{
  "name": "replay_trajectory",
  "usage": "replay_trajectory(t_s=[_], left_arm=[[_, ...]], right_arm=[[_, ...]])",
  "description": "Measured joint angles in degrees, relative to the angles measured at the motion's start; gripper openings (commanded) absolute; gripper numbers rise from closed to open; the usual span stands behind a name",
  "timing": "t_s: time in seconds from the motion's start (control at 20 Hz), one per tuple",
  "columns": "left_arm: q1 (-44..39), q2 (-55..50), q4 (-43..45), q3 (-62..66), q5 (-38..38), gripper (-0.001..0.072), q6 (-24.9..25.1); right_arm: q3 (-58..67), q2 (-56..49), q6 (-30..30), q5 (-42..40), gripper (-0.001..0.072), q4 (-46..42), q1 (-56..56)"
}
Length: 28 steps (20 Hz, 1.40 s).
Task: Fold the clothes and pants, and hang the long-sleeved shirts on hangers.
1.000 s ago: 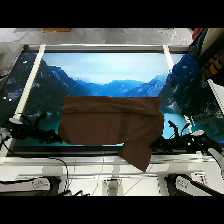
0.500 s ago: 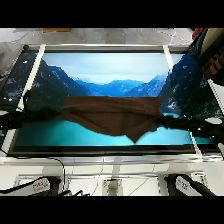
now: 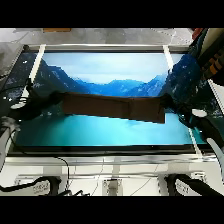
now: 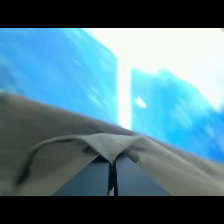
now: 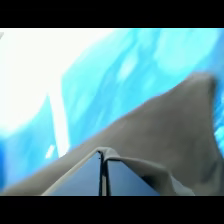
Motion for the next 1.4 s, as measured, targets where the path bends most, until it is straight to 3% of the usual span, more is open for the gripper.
replay_trajectory(t_s=[0.15, 0.3, 0.35, 0.4, 0.45, 0.75, 0.9, 1.05, 1.15, 1.3, 1.4], left_arm=[[-4.0, -3.8, -2.9, 1.1, 8.1, 0.0011, 0.0], [-6.2, -7.1, -4.0, 2.6, 11.6, 0.0011, 0.0], [-6.6, -7.8, -4.3, 2.9, 12.3, 0.0066, 0.0], [-6.9, -8.4, -4.4, 3.1, 12.9, 0.0348, 0.1], [-7.0, -8.7, -4.5, 3.3, 13.4, 0.0720, 0.1], [-5.6, -7.3, -4.1, 3.7, 10.9, 0.0697, 0.3], [-3.1, -5.2, 2.6, 3.7, 8.2, 0.0695, -0.7], [0.6, -4.2, 15.6, 4.3, 4.3, 0.0691, -9.5], [2.8, -4.6, 27.5, 6.0, -1.2, 0.0674, -17.2], [4.2, -7.0, 40.0, 10.7, -10.0, 0.0674, -24.3], [4.4, -9.7, 43.4, 14.5, -16.0, 0.0675, -26.8]], right_arm=[[3.4, -5.4, 1.9, -8.1, 0.0014, 0.1, 2.9], [7.6, -11.2, 2.7, -10.7, 0.0017, 0.1, 3.9], [9.1, -13.1, 3.0, -10.8, 0.0106, 0.0, 4.1], [10.3, -14.5, 3.0, -10.6, 0.0416, -0.1, 4.2], [11.3, -15.6, 3.1, -10.3, 0.0675, -0.6, 4.3], [13.9, -17.6, 3.3, -6.3, 0.0686, -4.6, 2.9], [14.1, -17.6, 3.4, -0.6, 0.0685, -5.8, -0.5], [14.3, -17.6, 3.4, 7.0, 0.0683, -7.6, -5.1], [14.3, -17.6, 3.7, 11.9, 0.0683, -9.1, -7.8], [14.3, -17.7, 4.9, 18.1, 0.0678, -12.0, -10.4], [14.3, -17.7, 5.4, 21.1, 0.0603, -13.4, -11.1]])
